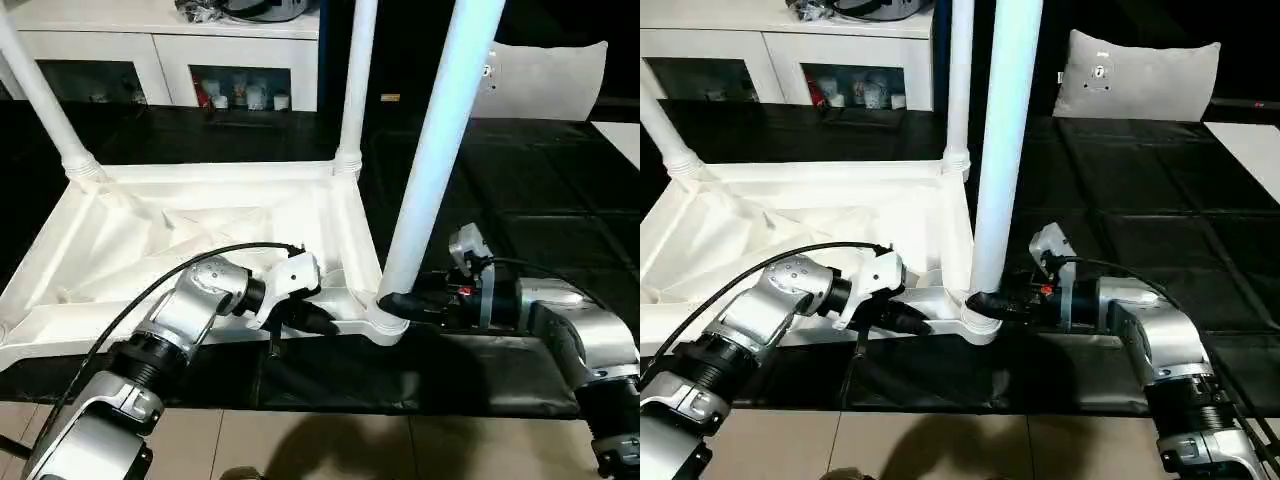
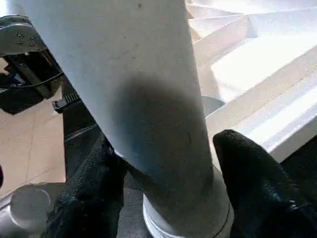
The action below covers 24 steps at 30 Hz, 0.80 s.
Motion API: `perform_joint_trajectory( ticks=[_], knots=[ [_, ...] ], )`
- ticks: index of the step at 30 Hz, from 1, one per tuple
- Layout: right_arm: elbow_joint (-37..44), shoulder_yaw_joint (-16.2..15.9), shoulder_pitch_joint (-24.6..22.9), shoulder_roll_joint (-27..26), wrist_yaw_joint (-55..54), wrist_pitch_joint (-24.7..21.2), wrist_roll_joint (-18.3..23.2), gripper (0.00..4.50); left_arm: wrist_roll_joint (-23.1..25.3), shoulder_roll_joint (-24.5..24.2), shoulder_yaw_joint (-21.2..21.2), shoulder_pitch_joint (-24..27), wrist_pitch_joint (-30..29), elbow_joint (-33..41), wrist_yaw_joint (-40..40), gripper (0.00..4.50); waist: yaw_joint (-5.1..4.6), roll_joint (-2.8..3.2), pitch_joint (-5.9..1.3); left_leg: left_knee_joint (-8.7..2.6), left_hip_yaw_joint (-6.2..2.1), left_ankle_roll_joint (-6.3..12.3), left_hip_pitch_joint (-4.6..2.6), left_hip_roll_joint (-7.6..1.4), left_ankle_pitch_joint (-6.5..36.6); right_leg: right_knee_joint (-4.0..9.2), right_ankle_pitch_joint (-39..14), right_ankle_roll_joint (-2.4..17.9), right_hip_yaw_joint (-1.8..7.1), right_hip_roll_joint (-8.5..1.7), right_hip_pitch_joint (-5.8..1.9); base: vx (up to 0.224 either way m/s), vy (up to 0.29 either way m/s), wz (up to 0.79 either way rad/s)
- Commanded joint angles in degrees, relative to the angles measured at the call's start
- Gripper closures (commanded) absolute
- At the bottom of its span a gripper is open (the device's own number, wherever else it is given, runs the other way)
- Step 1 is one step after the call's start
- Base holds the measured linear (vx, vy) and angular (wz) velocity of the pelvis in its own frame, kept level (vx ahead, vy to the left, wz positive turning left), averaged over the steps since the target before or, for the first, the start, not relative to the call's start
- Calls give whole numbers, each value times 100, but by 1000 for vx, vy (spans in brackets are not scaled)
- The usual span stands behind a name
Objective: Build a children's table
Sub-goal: Rotate leg to tighten
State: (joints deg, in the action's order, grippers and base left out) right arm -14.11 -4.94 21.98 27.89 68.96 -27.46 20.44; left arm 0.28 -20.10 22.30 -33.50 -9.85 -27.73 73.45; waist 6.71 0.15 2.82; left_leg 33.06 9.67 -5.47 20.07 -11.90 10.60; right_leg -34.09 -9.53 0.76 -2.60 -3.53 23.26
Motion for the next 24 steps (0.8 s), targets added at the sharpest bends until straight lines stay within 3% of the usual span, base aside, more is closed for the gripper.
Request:
perform_joint_trajectory(
  ticks=[1, 3, 9, 12, 15, 19, 20, 23, 24],
  knots=[
    [52, 1, -37, 58, -30, -56, 31, 198, -18, 34, 233, 55, 1, 134, 295, 450, -14, -69, -358, -340, 33, 266, -1, -98, 975, 410, -1689, 1006, 189, -371, -301, 0, 0, 0],
    [77, -29, -52, 55, -47, -100, 33, 226, -25, 43, 220, 66, -27, 142, 268, 450, -19, -75, -357, -339, 34, 264, 2, -94, 965, 409, -1674, 1002, 190, -368, -301, 0, 0, 0],
    [311, -112, -172, -158, -336, -257, 39, 237, -87, 188, 131, 120, -312, 243, 12, 450, -28, -89, -348, -348, 30, 255, 9, -95, 919, 407, -1709, 953, 194, -370, -301, 0, 0, 0],
    [346, -107, -192, -405, -805, -290, -90, 239, -68, 389, 36, 103, -479, 216, -390, 450, -56, -86, -326, -363, 25, 188, -3, -82, 1116, 460, -2163, 856, 185, -374, -278, 0, 0, 0],
    [136, 9, -34, -844, -1864, -390, -396, 241, -20, 793, -204, -9, -765, 48, -1210, 450, -105, -87, -298, -370, 17, 91, -14, -62, 1324, 529, -2753, 629, 177, -372, -247, 0, 0, 0],
    [-487, 456, 407, -1689, -4057, -411, -888, 246, 197, 1509, -670, -281, -1098, -418, -2961, 450, -287, -80, -297, -376, -37, -95, 16, -9, 1506, 578, -3220, 395, 127, -360, -236, 0, 0, 0],
    [-562, 473, 446, -1741, -4180, -381, -916, 246, 205, 1559, -693, -301, -1089, -469, -3062, 450, -330, -95, -305, -362, -37, -55, -4, 4, 1558, 598, -3216, 366, 123, -354, -222, 0, 0, 0],
    [-745, 394, 505, -1751, -4236, -121, -1045, 246, 234, 1606, -608, -272, -1076, -432, -3035, 450, -370, -135, -322, -358, -18, 138, 38, 10, 1435, 596, -2940, 383, 137, -348, -241, 0, 0, 0],
    [-770, 376, 504, -1742, -4138, -33, -1033, 214, 241, 1610, -578, -252, -1069, -393, -2992, 450, -366, -116, -320, -351, -7, 200, 22, 4, 1432, 601, -2901, 413, 147, -358, -219, 0, 0, 0]
  ],
)
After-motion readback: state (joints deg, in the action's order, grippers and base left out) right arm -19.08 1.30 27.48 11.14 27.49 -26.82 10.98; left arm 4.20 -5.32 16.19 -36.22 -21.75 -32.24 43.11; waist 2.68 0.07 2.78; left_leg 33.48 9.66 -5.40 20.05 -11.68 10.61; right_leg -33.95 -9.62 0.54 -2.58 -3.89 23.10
